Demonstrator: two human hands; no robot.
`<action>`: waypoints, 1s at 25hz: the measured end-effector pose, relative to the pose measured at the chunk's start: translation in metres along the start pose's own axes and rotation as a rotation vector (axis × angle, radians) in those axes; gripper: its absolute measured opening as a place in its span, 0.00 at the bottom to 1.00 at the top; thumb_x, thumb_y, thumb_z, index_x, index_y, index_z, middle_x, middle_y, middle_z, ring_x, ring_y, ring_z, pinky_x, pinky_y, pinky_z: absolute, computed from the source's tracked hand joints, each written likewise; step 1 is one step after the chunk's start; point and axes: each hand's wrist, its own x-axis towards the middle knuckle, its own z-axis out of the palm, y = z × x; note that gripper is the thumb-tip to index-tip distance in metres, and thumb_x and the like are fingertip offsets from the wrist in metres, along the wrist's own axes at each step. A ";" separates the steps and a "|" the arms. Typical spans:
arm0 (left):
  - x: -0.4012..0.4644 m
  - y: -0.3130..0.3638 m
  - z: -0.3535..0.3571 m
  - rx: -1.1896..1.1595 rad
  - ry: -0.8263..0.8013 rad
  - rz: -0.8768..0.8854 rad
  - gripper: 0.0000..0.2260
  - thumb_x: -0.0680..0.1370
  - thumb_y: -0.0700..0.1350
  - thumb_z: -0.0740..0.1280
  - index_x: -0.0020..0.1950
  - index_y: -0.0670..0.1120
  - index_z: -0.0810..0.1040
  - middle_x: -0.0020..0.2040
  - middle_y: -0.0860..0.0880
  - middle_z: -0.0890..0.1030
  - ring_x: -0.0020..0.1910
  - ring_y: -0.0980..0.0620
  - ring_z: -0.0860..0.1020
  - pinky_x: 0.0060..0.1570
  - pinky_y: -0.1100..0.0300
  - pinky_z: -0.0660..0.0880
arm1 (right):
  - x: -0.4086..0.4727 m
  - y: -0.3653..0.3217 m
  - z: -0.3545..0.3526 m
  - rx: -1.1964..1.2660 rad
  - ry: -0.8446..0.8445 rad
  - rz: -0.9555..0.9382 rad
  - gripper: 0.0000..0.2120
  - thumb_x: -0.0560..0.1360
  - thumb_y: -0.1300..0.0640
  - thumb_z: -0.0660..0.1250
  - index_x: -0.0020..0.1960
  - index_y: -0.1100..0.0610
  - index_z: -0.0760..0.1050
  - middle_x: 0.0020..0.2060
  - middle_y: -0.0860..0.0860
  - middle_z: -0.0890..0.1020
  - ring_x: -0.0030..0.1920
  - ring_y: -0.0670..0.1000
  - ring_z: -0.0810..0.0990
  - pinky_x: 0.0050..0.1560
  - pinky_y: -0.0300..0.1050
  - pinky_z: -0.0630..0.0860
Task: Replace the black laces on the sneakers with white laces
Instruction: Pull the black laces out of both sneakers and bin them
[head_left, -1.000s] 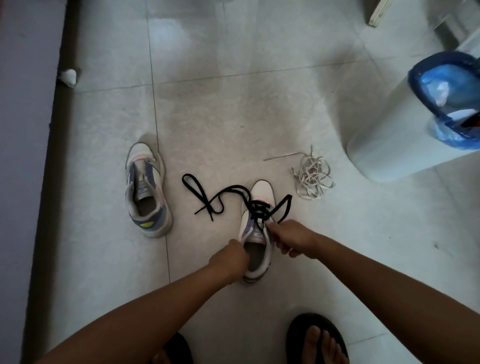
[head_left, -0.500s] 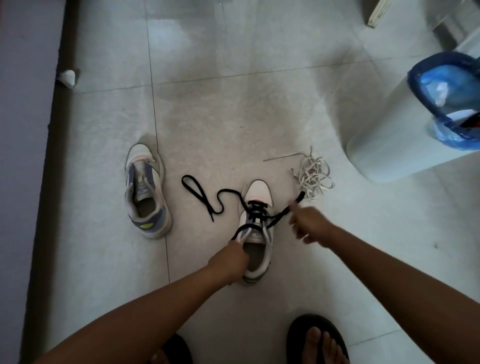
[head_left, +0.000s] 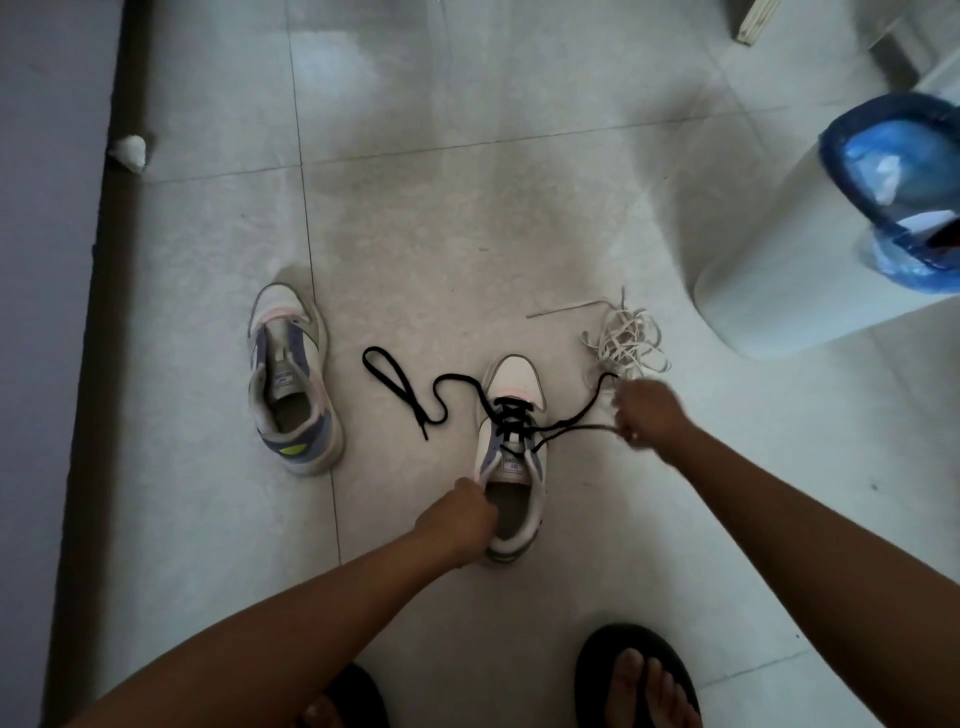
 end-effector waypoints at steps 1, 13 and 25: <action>0.000 0.000 -0.001 -0.011 0.002 0.000 0.12 0.81 0.44 0.54 0.59 0.38 0.67 0.61 0.38 0.74 0.57 0.40 0.75 0.50 0.55 0.71 | -0.013 0.000 0.013 0.011 -0.207 0.094 0.18 0.80 0.48 0.57 0.36 0.58 0.71 0.30 0.56 0.74 0.29 0.53 0.73 0.31 0.40 0.68; -0.004 -0.001 -0.003 0.057 0.006 0.041 0.14 0.82 0.44 0.53 0.62 0.36 0.66 0.54 0.39 0.75 0.59 0.40 0.75 0.53 0.53 0.71 | -0.014 -0.016 0.012 -0.208 -0.244 -0.345 0.07 0.76 0.54 0.67 0.41 0.55 0.73 0.27 0.48 0.77 0.26 0.44 0.74 0.26 0.33 0.68; -0.005 -0.001 -0.010 0.168 0.178 0.071 0.16 0.80 0.54 0.55 0.58 0.42 0.68 0.56 0.42 0.77 0.54 0.43 0.77 0.44 0.57 0.67 | -0.029 -0.001 0.020 -0.493 -0.054 -0.352 0.23 0.76 0.40 0.62 0.63 0.53 0.63 0.46 0.53 0.80 0.50 0.57 0.79 0.43 0.46 0.69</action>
